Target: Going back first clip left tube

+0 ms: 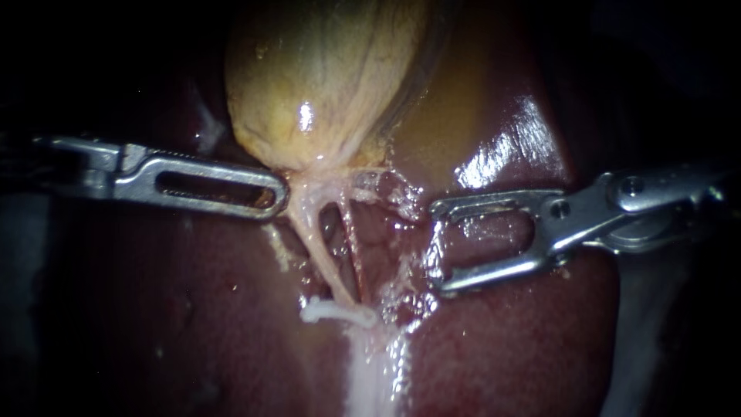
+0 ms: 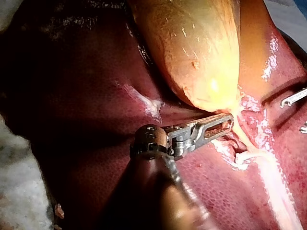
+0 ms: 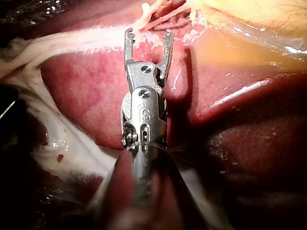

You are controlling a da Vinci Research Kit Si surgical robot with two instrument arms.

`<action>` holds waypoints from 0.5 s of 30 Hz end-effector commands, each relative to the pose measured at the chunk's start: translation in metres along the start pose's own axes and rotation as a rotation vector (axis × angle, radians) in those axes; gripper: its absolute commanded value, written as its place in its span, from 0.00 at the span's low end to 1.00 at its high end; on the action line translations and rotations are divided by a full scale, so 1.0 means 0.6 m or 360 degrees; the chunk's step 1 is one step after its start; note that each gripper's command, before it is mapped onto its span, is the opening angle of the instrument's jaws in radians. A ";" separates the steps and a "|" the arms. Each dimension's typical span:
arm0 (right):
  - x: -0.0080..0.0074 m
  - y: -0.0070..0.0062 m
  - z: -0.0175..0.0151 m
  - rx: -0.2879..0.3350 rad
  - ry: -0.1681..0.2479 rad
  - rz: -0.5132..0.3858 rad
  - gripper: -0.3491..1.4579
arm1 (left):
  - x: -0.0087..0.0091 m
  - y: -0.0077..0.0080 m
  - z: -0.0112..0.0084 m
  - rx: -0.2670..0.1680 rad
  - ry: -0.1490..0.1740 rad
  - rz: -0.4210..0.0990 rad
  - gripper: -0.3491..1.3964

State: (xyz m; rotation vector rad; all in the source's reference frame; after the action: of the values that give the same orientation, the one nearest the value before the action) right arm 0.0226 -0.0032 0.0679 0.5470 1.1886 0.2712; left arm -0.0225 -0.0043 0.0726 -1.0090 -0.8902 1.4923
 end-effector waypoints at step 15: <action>-0.0001 -0.0001 -0.0003 0.0000 0.0009 0.0000 0.46 | -0.0016 -0.0019 0.0065 -0.0007 -0.0018 0.0015 0.00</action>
State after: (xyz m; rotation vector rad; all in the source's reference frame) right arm 0.0225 -0.0032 0.0679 0.5465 1.1944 0.2731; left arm -0.0261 -0.0052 0.0756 -1.0115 -0.8984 1.5065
